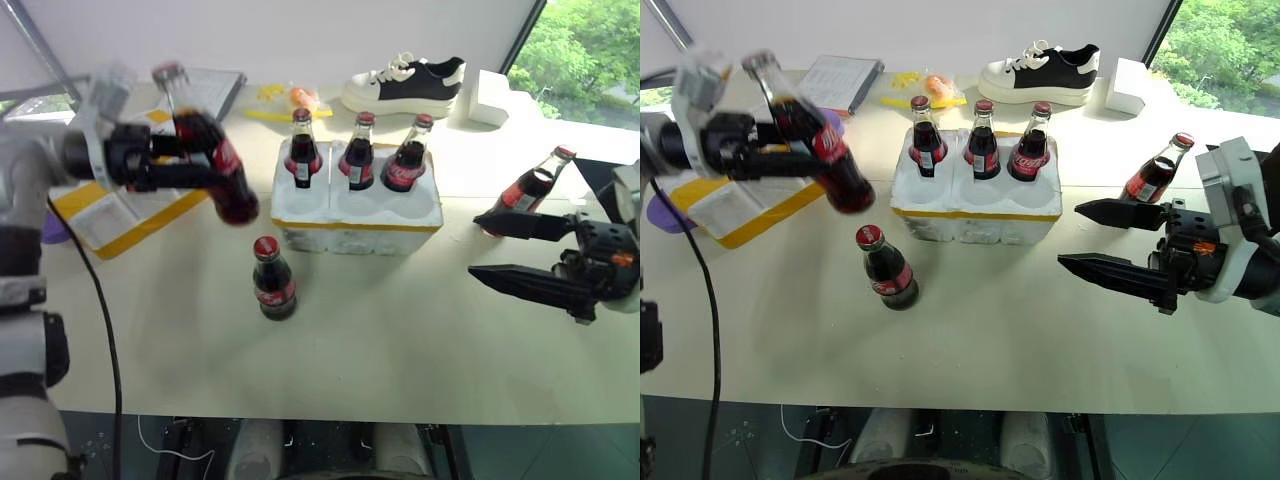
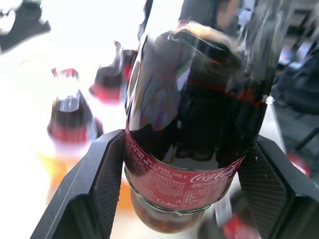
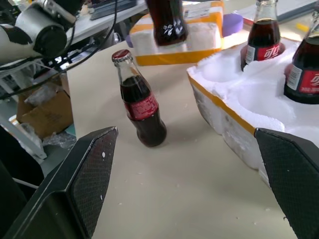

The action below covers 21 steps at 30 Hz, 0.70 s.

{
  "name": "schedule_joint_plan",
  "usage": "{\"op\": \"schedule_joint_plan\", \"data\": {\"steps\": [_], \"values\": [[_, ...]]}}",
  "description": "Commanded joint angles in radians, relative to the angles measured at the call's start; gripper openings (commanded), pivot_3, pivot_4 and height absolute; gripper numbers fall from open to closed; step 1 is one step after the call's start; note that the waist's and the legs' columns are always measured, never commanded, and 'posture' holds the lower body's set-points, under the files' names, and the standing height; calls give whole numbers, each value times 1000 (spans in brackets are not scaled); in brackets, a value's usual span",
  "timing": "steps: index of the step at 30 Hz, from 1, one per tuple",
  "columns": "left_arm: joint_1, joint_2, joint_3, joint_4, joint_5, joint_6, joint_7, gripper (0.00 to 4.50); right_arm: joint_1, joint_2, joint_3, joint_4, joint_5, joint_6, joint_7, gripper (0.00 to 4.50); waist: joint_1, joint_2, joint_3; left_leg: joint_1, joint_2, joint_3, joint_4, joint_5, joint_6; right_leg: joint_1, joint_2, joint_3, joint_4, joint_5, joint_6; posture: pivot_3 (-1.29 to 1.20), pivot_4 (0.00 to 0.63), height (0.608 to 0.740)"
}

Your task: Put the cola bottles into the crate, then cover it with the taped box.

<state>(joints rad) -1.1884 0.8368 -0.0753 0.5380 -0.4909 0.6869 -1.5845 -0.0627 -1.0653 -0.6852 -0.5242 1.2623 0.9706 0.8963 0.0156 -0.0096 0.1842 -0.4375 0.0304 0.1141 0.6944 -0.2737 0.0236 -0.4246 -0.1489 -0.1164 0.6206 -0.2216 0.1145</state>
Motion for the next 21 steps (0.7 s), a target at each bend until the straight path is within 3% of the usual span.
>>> {"op": "schedule_joint_plan", "data": {"steps": [1,7,13,21], "values": [[-152,-98,-96,163,26,-111,-30,2803,32,29,-72,-43,12,-25,-37,4500,3,-1,1,-1,0,-1,1,0,0,0,0,0,0,0,0,0,150,740],[-283,-253,-209,435,71,-324,-30,2803,127,72,-162,-117,45,-24,-112,4500,-3,-5,4,-6,0,-4,5,-1,3,-2,-1,-2,1,1,1,0,150,740],[-403,-374,-167,644,153,-460,-30,2803,219,103,-261,-180,134,-33,-212,4500,-1,-9,7,-7,0,-5,5,-3,5,-4,-1,-2,0,1,1,0,150,740],[-450,-448,-56,731,218,-512,-23,2803,308,126,-304,-226,188,-75,-292,4500,-1,-9,7,-7,0,-6,5,-5,9,-4,-1,-2,0,1,1,0,150,740]]}}
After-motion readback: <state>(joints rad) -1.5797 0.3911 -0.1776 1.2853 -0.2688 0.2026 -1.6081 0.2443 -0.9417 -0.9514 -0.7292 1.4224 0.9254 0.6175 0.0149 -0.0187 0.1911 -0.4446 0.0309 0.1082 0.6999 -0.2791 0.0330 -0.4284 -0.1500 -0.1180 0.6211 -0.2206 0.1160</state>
